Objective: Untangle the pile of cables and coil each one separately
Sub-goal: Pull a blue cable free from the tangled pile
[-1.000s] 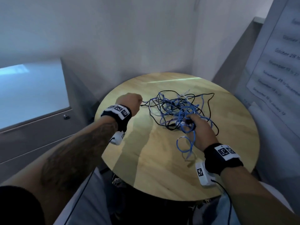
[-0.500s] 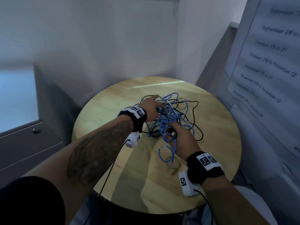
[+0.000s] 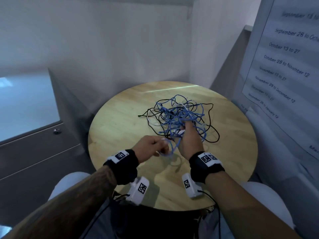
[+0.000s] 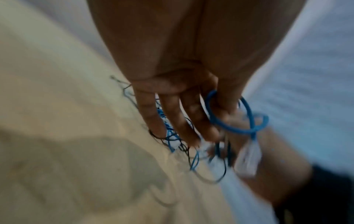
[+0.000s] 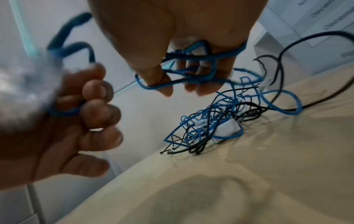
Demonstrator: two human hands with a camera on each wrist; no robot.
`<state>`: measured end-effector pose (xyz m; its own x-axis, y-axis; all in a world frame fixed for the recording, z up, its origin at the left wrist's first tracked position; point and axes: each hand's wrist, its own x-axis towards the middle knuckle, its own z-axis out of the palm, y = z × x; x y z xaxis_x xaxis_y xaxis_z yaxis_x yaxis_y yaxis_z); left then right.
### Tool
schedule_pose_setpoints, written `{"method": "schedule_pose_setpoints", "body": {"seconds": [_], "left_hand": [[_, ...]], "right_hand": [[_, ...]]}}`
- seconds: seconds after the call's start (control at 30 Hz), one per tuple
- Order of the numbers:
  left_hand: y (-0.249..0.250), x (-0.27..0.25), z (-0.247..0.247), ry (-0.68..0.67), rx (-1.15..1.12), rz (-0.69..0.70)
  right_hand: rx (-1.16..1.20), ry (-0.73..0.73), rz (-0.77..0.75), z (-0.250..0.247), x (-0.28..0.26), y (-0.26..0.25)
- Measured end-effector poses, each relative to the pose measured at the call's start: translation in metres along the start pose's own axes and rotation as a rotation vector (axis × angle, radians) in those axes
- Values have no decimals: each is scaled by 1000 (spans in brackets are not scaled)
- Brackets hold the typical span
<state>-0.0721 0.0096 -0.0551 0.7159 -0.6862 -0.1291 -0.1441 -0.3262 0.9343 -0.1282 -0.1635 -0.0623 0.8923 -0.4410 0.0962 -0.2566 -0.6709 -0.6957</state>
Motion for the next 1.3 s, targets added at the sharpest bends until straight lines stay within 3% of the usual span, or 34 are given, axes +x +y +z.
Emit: {"method": "schedule_pose_setpoints", "body": {"seconds": [0.13, 0.27, 0.33, 0.43, 0.5, 0.6, 0.7, 0.77, 0.9, 0.97, 1.1, 1.2, 1.3], "left_hand": [[-2, 1, -36, 258, -642, -168], [10, 1, -54, 338, -785, -190], [15, -1, -56, 362, -716, -141], [20, -4, -61, 286, -532, -101], [21, -7, -64, 241, -288, -85], [21, -8, -66, 156, 252, -29], [26, -8, -68, 150, 473, -3], [30, -6, -67, 151, 389, 33], [43, -9, -56, 141, -192, 63], [47, -8, -54, 221, -231, 85], [48, -5, -54, 280, -104, 91], [51, -6, -50, 235, -237, 97], [57, -6, -44, 172, -304, 126]], "right_hand": [[120, -214, 29, -8, -13, 12], [171, -393, -4, -13, -24, 14], [364, -356, 25, -20, -28, 6], [584, -288, 117, -34, -29, 0], [657, -249, 184, -42, -26, 3], [448, -225, 170, -50, -24, 7], [-84, -191, -39, -58, -22, 8], [-256, -115, -130, -61, -21, 1], [-279, -43, -241, -62, -22, -19], [-312, 96, -330, -65, -23, -25], [-345, 273, -338, -75, -21, -35], [-233, 178, -407, -66, -14, -33], [151, -117, -342, -48, -9, -35]]}}
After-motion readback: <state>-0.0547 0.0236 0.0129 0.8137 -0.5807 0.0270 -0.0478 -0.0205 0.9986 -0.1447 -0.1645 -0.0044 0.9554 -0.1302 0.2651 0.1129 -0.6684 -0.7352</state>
